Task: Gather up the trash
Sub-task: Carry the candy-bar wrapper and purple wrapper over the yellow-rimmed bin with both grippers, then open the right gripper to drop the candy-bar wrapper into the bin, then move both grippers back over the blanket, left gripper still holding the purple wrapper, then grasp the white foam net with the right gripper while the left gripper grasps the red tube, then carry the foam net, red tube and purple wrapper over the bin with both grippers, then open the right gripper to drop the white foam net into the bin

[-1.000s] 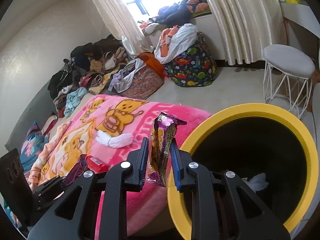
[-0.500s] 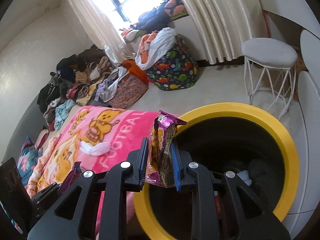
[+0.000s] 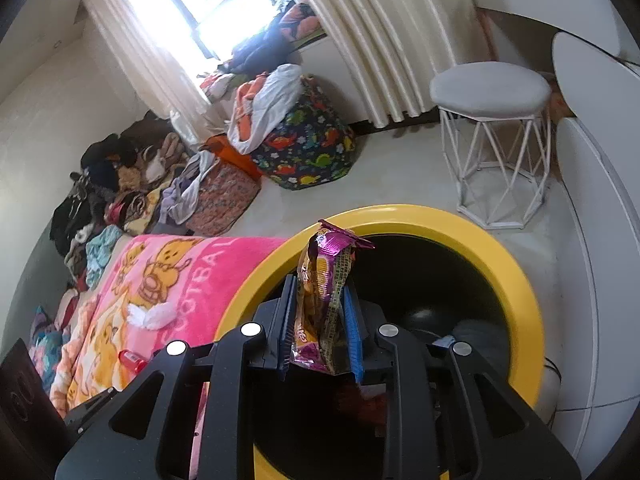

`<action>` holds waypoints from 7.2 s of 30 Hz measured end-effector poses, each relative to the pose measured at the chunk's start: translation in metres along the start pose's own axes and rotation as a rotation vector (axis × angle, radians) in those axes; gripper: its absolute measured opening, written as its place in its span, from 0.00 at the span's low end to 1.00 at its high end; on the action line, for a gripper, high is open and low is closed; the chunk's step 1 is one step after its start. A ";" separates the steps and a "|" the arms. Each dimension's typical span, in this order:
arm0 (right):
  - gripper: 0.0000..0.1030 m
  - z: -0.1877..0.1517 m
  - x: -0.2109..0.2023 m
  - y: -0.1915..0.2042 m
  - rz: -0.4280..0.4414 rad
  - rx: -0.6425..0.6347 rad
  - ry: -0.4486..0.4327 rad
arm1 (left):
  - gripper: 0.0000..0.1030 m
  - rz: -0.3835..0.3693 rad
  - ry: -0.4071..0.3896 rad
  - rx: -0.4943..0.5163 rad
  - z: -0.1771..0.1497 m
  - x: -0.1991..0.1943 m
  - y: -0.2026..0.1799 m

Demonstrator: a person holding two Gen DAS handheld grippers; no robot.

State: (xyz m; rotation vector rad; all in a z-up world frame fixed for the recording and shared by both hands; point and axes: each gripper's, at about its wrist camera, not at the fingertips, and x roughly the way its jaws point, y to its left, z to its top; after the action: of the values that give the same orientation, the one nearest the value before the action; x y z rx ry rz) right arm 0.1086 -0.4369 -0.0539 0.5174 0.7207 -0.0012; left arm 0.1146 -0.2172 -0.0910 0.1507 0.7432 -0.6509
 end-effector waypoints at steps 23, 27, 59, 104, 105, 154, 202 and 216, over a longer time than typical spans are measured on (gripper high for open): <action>0.28 0.001 -0.005 -0.044 -0.035 0.086 -0.008 | 0.20 -0.070 0.073 0.054 0.012 0.054 -0.030; 0.40 0.002 -0.005 -0.045 -0.044 0.088 -0.012 | 0.45 -0.052 0.065 0.043 0.015 0.053 -0.026; 0.62 0.007 -0.003 0.005 -0.036 -0.032 -0.020 | 0.89 0.034 0.010 -0.126 0.008 0.019 0.035; 0.62 -0.027 0.104 0.223 0.251 -0.450 0.202 | 0.89 0.247 -0.067 -0.515 -0.068 -0.089 0.217; 0.62 -0.028 0.109 0.226 0.251 -0.451 0.210 | 0.89 0.243 -0.063 -0.531 -0.071 -0.088 0.220; 0.08 -0.015 0.054 0.152 0.182 -0.284 0.064 | 0.27 0.178 -0.092 -0.695 -0.035 -0.059 0.199; 0.08 0.009 -0.050 -0.030 -0.095 0.020 -0.138 | 0.27 -0.078 0.018 -0.226 0.031 0.023 0.006; 0.08 0.006 -0.050 -0.036 -0.118 0.048 -0.146 | 0.27 -0.133 0.102 -0.090 0.027 0.050 -0.025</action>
State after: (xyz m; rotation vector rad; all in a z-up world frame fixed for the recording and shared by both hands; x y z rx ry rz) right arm 0.0681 -0.4797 -0.0343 0.5141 0.6083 -0.1655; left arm 0.1431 -0.2710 -0.1024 0.0525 0.8844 -0.7394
